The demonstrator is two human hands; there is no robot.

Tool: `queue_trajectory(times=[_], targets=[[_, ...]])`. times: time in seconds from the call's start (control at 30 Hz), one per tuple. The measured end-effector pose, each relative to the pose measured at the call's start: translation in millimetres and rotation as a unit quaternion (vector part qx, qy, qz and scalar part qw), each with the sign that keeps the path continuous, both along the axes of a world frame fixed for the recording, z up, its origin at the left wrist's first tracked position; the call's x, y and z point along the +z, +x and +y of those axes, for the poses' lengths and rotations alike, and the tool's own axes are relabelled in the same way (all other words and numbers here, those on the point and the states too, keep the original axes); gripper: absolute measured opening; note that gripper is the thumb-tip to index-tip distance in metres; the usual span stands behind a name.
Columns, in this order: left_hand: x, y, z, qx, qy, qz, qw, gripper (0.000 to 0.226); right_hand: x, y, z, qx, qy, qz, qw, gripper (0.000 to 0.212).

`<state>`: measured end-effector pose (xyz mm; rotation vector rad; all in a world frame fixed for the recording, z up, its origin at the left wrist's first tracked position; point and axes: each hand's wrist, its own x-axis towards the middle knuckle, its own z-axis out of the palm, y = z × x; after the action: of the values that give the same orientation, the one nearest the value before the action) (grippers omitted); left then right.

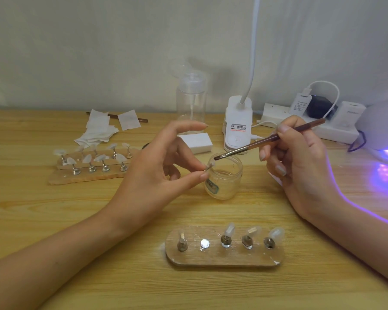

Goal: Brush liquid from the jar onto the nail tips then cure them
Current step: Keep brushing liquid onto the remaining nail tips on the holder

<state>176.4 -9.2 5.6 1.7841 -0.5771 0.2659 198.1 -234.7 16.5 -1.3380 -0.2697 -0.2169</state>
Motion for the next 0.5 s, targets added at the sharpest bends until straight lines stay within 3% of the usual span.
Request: queue_trajectory(times=[0.5], targets=[[0.9,-0.3,-0.9,-0.002,-0.013,0.032,0.999,0.060,-1.7,0.1,-0.5,-0.013,-0.017,0.001,1.000,0.022]])
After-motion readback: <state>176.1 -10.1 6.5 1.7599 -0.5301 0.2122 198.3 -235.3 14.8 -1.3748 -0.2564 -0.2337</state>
